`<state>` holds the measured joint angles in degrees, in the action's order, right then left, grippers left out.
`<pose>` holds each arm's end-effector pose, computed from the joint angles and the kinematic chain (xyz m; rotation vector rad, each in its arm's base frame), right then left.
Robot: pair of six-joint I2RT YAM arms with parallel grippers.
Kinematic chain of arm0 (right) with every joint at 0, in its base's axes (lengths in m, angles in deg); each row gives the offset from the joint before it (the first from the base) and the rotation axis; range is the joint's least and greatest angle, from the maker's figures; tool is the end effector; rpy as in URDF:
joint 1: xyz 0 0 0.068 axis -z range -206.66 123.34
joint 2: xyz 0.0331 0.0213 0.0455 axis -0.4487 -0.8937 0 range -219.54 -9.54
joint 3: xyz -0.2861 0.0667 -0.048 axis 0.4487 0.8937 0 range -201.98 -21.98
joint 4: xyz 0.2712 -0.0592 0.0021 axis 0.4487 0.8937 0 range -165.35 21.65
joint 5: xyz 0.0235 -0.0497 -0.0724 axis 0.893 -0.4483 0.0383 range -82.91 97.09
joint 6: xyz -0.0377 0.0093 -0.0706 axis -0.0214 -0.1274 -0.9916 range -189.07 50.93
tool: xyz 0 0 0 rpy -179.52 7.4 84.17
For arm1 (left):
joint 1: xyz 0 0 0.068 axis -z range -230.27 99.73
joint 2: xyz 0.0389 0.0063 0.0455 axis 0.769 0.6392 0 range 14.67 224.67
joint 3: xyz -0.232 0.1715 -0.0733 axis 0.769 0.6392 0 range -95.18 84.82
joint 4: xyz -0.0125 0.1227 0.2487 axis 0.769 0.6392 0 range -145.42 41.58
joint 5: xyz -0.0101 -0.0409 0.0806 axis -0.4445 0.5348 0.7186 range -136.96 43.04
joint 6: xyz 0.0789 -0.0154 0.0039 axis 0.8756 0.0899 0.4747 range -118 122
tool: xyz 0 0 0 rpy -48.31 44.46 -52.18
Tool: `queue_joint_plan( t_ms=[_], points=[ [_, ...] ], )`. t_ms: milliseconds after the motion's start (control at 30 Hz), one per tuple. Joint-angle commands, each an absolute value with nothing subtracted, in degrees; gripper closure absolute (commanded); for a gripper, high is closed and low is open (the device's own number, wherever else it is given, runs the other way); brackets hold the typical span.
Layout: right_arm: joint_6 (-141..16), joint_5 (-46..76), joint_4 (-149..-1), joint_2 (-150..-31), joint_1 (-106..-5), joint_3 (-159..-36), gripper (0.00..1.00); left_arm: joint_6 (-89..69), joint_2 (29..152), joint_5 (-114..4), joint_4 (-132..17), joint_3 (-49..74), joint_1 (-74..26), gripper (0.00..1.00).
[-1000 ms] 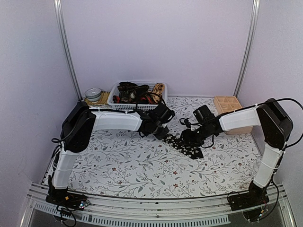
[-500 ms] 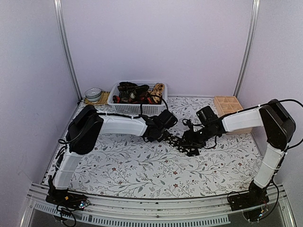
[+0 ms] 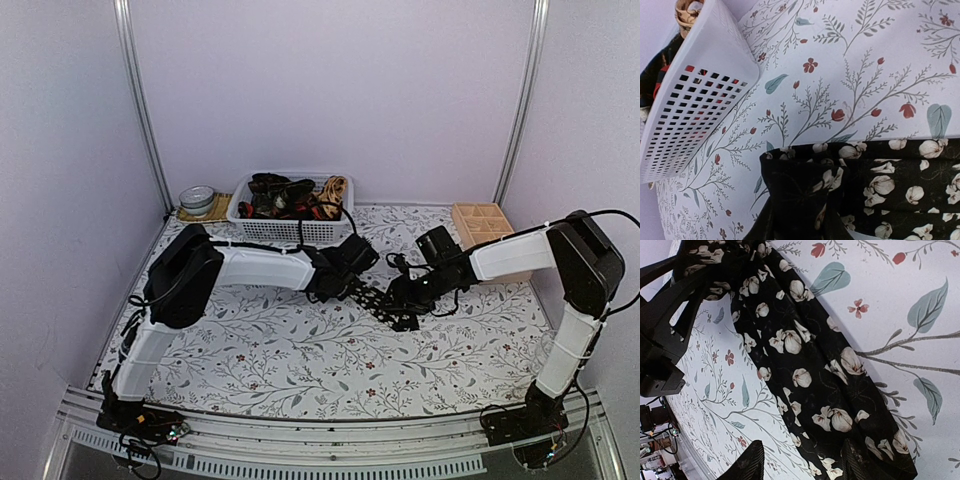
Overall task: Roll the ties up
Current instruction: Roll the tie at the center of the board.
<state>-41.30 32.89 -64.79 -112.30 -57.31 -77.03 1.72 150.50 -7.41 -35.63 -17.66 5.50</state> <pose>0.3085 0.2181 0.1261 -0.2461 2.7228 0.9234 0.3496 -0.4350 0.1191 0.8070 2.1118 0.3609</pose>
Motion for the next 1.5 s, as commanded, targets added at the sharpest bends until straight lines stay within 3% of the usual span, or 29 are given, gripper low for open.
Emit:
queue_joint_plan(
  t_ms=[0, 700, 967, 1467],
  points=[
    [-42.1, 30.9, -63.2, -113.0, -57.1, -76.0, 0.47, -2.5, 147.9, -13.3, -37.3, -14.1, 3.6, 1.0],
    [-42.7, 30.3, -63.1, -113.0, -57.1, -75.7, 0.48, -5.1, 151.3, -9.9, -37.2, -16.7, 5.4, 1.0],
    [-42.2, 30.9, -63.3, -113.2, -57.1, -76.0, 0.48, -5.4, 151.9, -12.2, -36.8, -17.5, 6.8, 0.75],
    [-42.4, 28.5, -60.2, -110.2, -57.0, -77.9, 0.43, -2.7, 149.1, -13.1, -39.5, -16.3, 8.3, 0.44]
  ],
)
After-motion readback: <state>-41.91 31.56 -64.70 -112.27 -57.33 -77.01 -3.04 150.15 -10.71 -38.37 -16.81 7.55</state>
